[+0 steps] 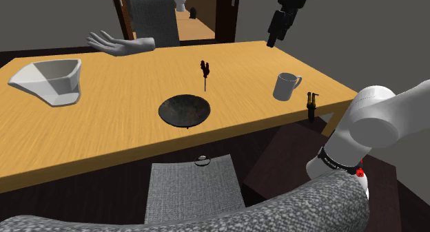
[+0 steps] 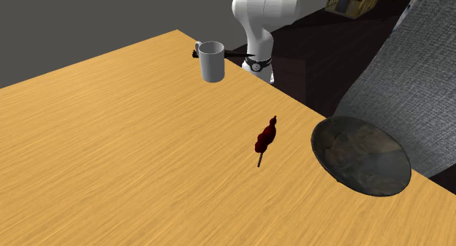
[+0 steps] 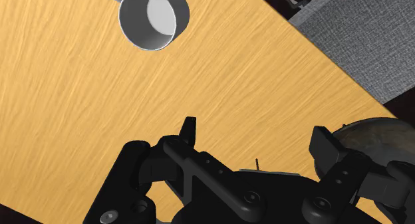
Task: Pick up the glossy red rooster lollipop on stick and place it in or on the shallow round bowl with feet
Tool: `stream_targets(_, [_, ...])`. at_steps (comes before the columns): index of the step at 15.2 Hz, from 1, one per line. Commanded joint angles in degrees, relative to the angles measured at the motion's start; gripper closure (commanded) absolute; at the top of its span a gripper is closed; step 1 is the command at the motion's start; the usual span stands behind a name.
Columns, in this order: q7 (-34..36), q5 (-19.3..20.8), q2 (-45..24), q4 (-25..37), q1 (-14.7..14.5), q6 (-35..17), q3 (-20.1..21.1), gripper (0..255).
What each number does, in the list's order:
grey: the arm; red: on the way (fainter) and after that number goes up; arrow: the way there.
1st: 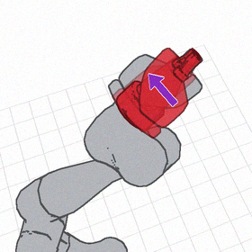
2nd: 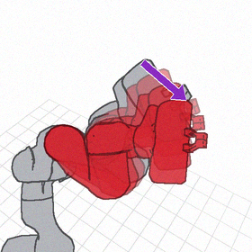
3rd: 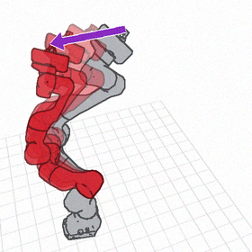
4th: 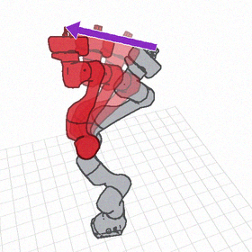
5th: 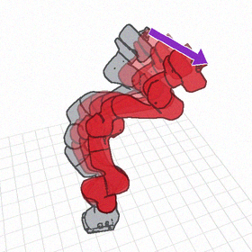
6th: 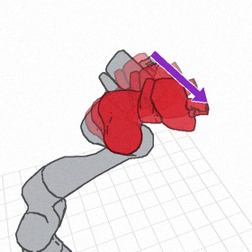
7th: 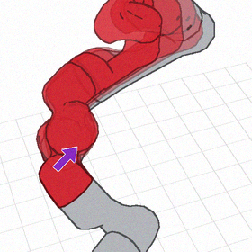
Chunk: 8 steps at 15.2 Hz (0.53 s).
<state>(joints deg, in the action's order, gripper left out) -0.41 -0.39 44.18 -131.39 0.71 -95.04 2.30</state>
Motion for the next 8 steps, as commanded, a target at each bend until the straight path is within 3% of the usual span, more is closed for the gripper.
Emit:
stream_targets(1, [0.00,0.00,0.00,0.00,0.00,0.00,0.00,0])
stream_targets(8, [6.37,-0.49,-15.50,6.34,0.66,-6.58,4.03,0])
